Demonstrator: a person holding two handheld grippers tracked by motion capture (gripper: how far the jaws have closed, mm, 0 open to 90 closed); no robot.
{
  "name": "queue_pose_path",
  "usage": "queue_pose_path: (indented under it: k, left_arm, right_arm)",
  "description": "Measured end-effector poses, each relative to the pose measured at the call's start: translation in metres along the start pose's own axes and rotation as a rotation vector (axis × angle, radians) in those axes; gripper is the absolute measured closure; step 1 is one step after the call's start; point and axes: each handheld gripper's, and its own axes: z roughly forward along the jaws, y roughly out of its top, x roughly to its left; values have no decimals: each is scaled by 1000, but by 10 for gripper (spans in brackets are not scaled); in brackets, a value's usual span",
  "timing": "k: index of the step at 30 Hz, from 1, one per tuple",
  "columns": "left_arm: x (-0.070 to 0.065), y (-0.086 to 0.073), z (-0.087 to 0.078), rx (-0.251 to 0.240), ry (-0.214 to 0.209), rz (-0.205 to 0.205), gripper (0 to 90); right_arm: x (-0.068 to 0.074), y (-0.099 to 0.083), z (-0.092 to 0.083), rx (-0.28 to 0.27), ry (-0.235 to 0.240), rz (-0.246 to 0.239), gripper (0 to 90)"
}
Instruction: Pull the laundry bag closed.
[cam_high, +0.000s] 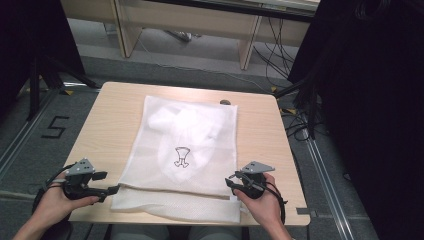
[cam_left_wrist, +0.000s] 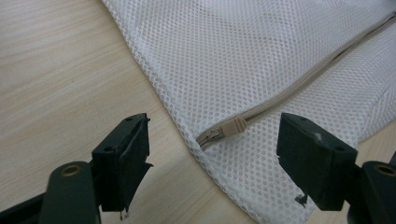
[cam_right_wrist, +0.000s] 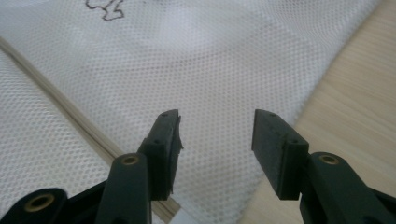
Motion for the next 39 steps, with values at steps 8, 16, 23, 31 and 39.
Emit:
queue_pose_path:
  k: [8, 16, 23, 31, 39]
  left_arm:
    - [-2, 0, 2, -14, -5, -12, 271]
    - [-2, -1, 4, 35, -7, 17, 263]
    - [-2, -1, 5, 56, -22, 26, 258]
    - [-5, -3, 8, 38, -18, 10, 246]
    - [-5, -3, 9, 38, -13, 3, 240]
  right_arm:
    - [22, 12, 8, -73, 72, -113, 554]
    - [33, 19, 13, -62, 95, -158, 581]
    - [45, 28, 24, -70, 115, -186, 581]
    - [68, 43, 41, -66, 143, -234, 595]
    - [84, 55, 56, -55, 189, -255, 592]
